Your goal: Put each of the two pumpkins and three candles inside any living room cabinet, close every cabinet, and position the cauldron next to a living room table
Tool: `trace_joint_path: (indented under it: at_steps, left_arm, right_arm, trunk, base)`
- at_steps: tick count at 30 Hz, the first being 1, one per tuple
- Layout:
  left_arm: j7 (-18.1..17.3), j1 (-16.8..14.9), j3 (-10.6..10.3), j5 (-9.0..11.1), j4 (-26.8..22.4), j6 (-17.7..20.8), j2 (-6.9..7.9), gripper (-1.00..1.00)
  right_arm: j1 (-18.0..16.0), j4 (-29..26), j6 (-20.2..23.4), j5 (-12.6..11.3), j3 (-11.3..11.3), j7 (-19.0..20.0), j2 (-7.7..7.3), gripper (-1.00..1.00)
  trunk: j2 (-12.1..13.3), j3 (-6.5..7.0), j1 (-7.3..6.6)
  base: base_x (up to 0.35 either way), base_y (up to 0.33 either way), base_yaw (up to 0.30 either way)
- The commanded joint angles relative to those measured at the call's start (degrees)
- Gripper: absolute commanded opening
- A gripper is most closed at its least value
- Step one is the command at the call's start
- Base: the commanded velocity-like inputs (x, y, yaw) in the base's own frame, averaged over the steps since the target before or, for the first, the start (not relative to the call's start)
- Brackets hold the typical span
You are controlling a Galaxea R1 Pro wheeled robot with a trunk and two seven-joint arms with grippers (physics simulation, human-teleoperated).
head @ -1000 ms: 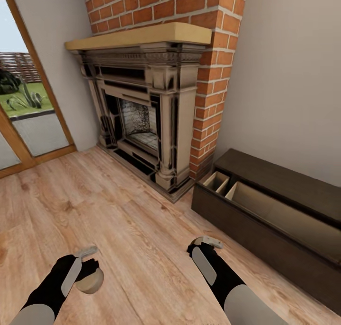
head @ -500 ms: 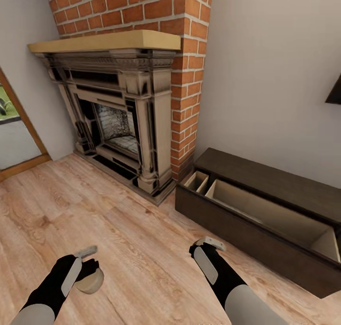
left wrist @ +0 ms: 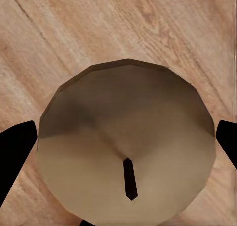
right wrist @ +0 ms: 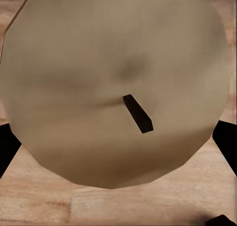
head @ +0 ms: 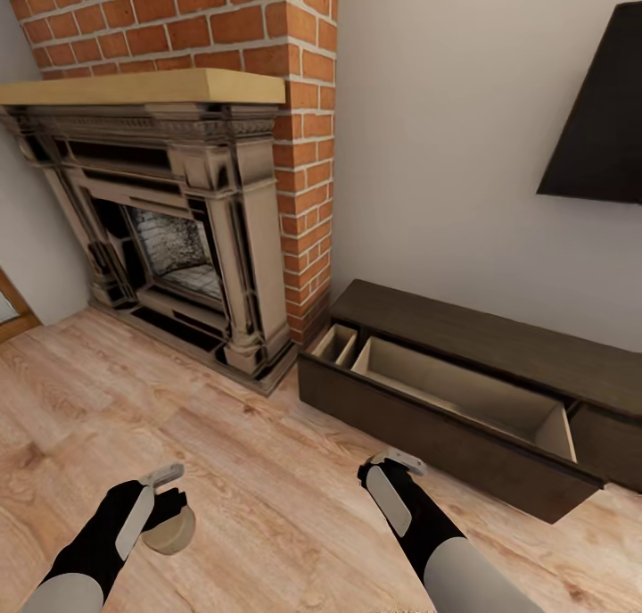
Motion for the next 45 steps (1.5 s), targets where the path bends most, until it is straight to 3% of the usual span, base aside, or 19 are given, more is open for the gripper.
trace_joint_path:
  at_steps: [1,16,45]
  left_arm:
    - [-0.03,0.00,0.00,-0.03,-0.02,0.01,0.00,-1.00]
    - [-0.01,0.01,-0.11,-0.03,-0.13,-0.08,0.00,-1.00]
    - [-0.08,0.00,-0.17,-0.03,-0.13,-0.08,0.07,-1.00]
  right_arm:
    - [0.00,0.00,0.02,0.07,-0.01,-0.04,0.00,-1.00]
    - [0.00,0.00,0.04,0.01,-0.60,0.00,0.00,-1.00]
    - [0.00,0.03,0.13,-0.01,-0.88,0.00,0.00,-1.00]
  trunk:
    - [0.01,0.01,-0.01]
    - [0.01,0.01,-0.01]
    - [0.01,0.01,-0.01]
  base:
    - [0.000,0.000,-0.281]
    - [0.017,0.000,-0.281]
    - [0.196,0.000,-0.281]
